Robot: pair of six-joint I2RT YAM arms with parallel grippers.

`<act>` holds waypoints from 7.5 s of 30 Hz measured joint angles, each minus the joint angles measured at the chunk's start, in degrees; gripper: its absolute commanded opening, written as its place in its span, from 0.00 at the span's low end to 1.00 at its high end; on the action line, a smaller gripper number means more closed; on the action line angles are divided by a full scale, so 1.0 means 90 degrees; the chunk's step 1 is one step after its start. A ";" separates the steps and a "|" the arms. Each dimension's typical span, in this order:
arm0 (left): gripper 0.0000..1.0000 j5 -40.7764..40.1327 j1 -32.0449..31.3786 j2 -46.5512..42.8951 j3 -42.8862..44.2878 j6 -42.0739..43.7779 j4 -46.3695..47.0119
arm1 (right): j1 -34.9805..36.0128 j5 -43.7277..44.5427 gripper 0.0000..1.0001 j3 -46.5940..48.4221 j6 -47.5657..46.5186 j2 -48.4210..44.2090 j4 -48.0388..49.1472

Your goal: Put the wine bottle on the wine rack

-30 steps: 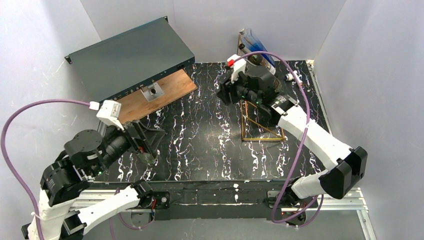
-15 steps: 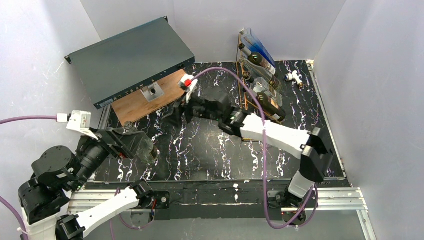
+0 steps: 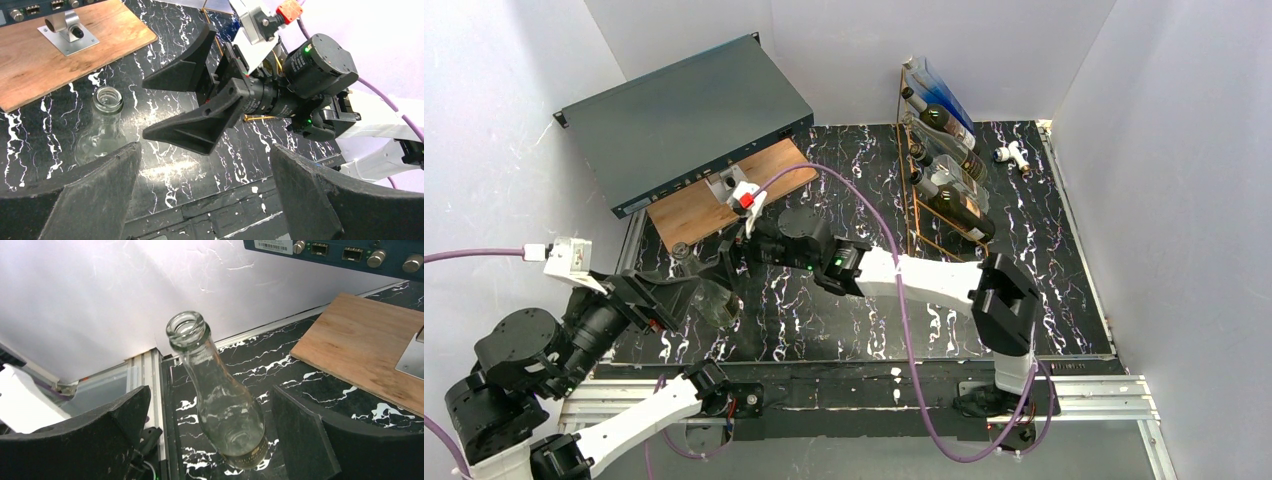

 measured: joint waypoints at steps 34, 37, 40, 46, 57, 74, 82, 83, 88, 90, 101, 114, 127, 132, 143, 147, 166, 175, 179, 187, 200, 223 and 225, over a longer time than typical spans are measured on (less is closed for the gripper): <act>0.99 -0.0019 0.0000 -0.0333 0.0000 -0.0474 -0.0464 | 0.0646 0.1719 0.24 0.1736 -0.0646 0.1613 -0.0471; 0.99 -0.0022 0.0000 -0.0330 0.0000 -0.0471 -0.0464 | 0.0644 0.1719 0.10 0.1741 -0.0644 0.1613 -0.0486; 0.99 -0.0027 0.0000 -0.0330 0.0000 -0.0474 -0.0464 | 0.0670 0.1719 0.01 0.1741 -0.0687 0.1613 -0.0483; 0.99 -0.0039 0.0000 -0.0282 -0.0015 -0.0474 -0.0459 | 0.0670 0.1744 0.01 0.1571 -0.0804 0.1467 -0.0478; 0.99 -0.0034 0.0000 -0.0233 -0.0109 -0.0481 -0.0432 | 0.0262 0.1591 0.01 0.0678 -0.0729 0.0491 -0.1032; 0.99 0.0109 0.0000 -0.0019 -0.0313 -0.0493 -0.0148 | -0.1047 0.1882 0.01 0.0058 -0.0979 -0.1554 -0.2004; 0.99 0.0240 0.0000 0.0141 -0.0423 -0.0500 -0.0029 | -0.1105 0.2157 0.01 -0.0061 -0.1224 -0.2494 -0.2312; 0.99 0.0253 0.0000 0.0153 -0.0432 -0.0500 -0.0022 | -0.1112 0.2198 0.01 -0.0061 -0.1258 -0.2596 -0.2351; 0.99 0.0335 0.0000 0.0206 -0.0508 -0.0522 0.0063 | -0.1124 0.2528 0.01 -0.0073 -0.1438 -0.3140 -0.2620; 0.99 0.0367 0.0000 0.0238 -0.0534 -0.0525 0.0112 | -0.1129 0.2693 0.01 -0.0073 -0.1506 -0.3351 -0.2696; 0.99 0.0571 0.0000 0.0539 -0.0651 -0.0493 0.0432 | -0.1134 0.3310 0.01 -0.0073 -0.1865 -0.4262 -0.3361; 0.99 0.0821 0.0000 0.0726 -0.0714 -0.0466 0.0729 | -0.1137 0.5884 0.01 0.0231 -0.3546 -0.5530 -0.4454; 0.99 0.0998 0.0000 0.0920 -0.0724 -0.0466 0.0879 | -0.1396 0.6997 0.01 -0.1868 -0.4670 -0.5056 -0.3820; 0.99 0.0998 0.0000 0.0884 -0.0729 -0.0466 0.0877 | -0.2079 0.6535 0.01 -0.2157 -0.4408 -0.4869 -0.3869; 0.99 0.0996 0.0000 0.0840 -0.0731 -0.0464 0.0872 | -0.3094 0.5802 0.01 -0.2506 -0.3752 -0.4872 -0.4126; 0.99 0.0996 0.0000 0.0840 -0.0731 -0.0444 0.0872 | -0.3211 0.5629 0.01 -0.2708 -0.3585 -0.4911 -0.4221; 0.99 0.1001 0.0000 0.0860 -0.0811 -0.0393 0.0862 | -0.3439 0.5275 0.01 -0.3279 -0.3351 -0.5175 -0.4405; 0.99 0.0998 0.0000 0.0860 -0.0811 -0.0393 0.0860 | -0.3509 0.5015 0.01 -0.3526 -0.3451 -0.5180 -0.4233; 0.99 0.1001 0.0000 0.0860 -0.0811 -0.0393 0.0860 | -0.3548 0.4959 0.01 -0.3691 -0.3555 -0.5185 -0.4175; 0.99 0.1001 0.0000 0.0860 -0.0811 -0.0393 0.0857 | -0.3558 0.4804 0.01 -0.3832 -0.3721 -0.5212 -0.3983; 0.99 0.1001 0.0000 0.0860 -0.0865 -0.0398 0.0855 | -0.3648 0.4282 0.01 -0.4070 -0.3942 -0.5389 -0.3701; 0.99 0.1015 0.0000 0.0852 -0.0928 -0.0393 0.0867 | -0.3677 0.2960 0.13 -0.3912 -0.4544 -0.5081 -0.4039; 0.99 0.1015 0.0000 0.0852 -0.0928 -0.0396 0.0872 | -0.3677 0.2890 0.15 -0.3874 -0.4580 -0.5020 -0.4068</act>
